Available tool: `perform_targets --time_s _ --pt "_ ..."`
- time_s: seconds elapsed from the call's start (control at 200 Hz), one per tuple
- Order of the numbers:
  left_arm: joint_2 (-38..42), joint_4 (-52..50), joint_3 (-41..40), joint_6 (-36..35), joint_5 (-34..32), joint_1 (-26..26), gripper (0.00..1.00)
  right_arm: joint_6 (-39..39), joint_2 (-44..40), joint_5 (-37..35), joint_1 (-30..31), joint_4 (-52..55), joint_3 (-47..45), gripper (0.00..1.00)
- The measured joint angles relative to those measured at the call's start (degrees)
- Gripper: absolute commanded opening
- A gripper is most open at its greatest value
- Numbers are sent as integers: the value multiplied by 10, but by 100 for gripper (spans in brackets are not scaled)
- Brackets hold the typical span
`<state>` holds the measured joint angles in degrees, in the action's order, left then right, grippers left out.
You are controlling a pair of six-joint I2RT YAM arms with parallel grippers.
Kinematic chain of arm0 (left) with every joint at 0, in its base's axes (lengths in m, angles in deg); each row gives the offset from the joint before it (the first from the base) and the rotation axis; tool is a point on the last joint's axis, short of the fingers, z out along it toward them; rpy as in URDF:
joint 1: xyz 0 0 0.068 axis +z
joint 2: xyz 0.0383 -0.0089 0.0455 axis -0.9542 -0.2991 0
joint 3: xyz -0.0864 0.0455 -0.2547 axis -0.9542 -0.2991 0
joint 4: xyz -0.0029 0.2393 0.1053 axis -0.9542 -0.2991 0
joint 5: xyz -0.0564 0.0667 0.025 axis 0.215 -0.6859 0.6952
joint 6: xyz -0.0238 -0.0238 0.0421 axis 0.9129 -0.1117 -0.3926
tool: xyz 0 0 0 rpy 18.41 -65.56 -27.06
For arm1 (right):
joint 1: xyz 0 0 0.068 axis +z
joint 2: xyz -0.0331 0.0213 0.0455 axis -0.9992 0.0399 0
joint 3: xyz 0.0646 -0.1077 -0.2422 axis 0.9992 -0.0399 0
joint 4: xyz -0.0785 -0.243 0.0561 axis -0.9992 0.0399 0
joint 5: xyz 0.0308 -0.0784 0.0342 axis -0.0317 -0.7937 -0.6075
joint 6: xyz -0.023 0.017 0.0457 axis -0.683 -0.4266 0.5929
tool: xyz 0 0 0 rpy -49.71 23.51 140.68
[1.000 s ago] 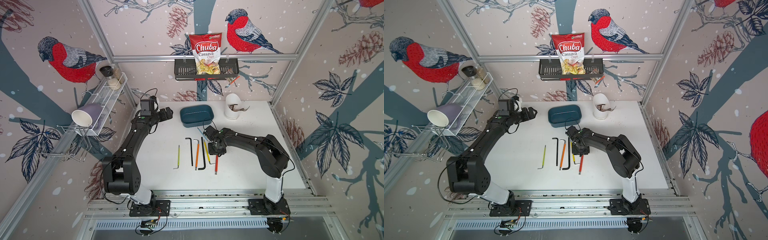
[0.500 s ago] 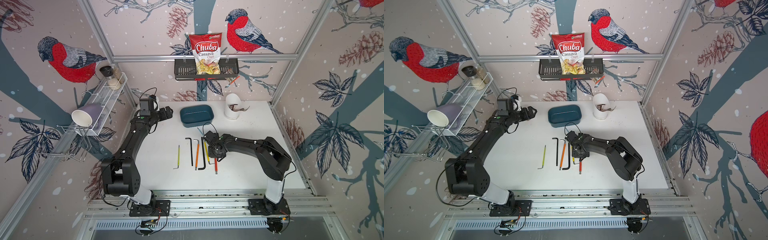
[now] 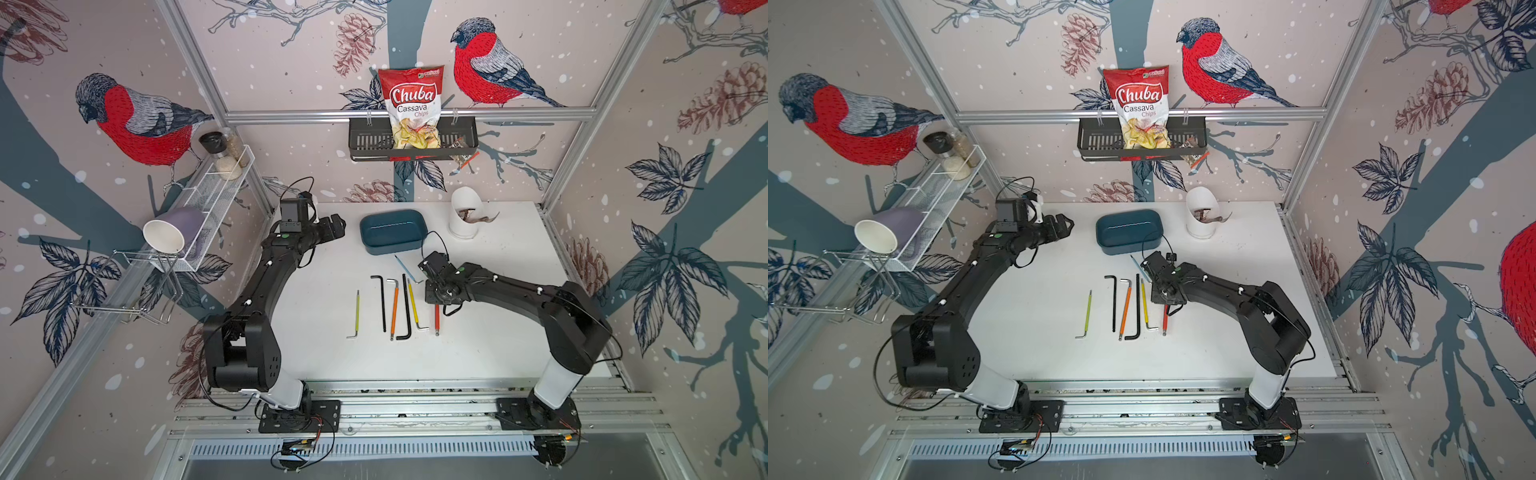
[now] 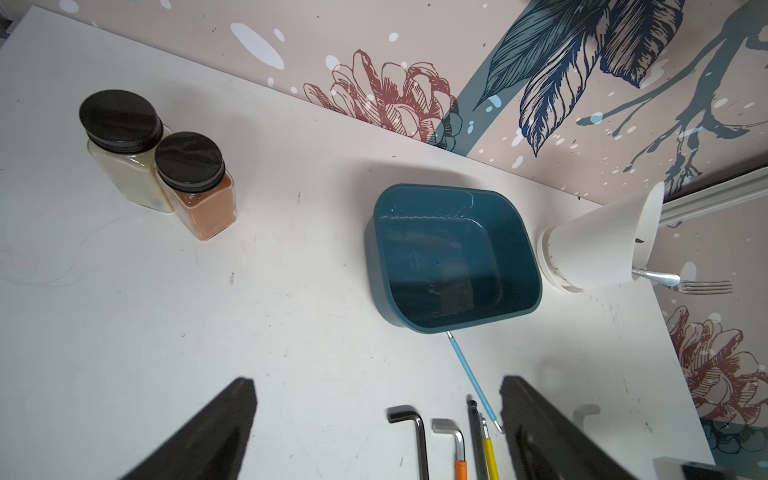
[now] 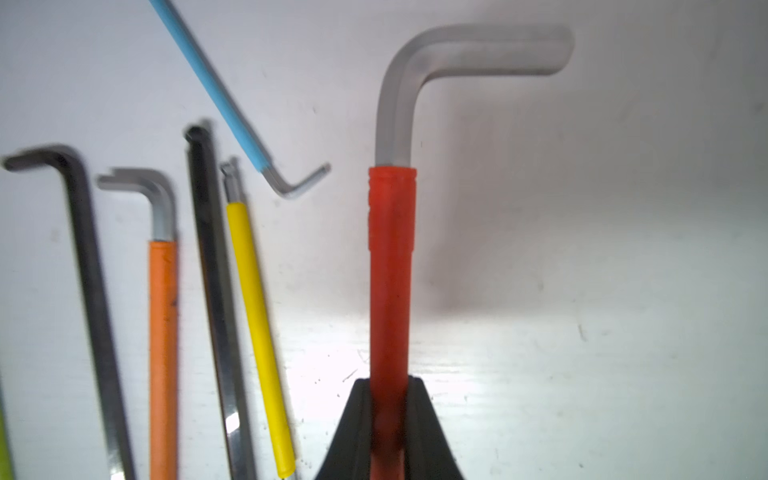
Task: Put the hex key on the desktop into the storage box
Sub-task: Pick up the Allen key from the center of the board, then place the Allen key in the storage box.
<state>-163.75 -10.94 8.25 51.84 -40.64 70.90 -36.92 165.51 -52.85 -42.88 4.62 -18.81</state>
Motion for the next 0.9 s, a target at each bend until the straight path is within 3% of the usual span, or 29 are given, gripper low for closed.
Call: perform_targets --time_s 0.26,0.395,0.55,0.73,0.9 --pt "-7 0 0 0 0 0 95 -12 -22 84 -65 -91 43 0" --pt "-8 2 -3 1 -2 0 95 29 -7 132 -85 -186 64 0" --pt "-12 2 -3 3 -6 0 95 98 55 179 -92 -291 120 0" --pt "-9 4 -5 4 -14 0 95 159 149 196 -97 -367 213 0" --pt "0 6 -7 4 -20 0 95 223 213 198 -108 -423 244 0"
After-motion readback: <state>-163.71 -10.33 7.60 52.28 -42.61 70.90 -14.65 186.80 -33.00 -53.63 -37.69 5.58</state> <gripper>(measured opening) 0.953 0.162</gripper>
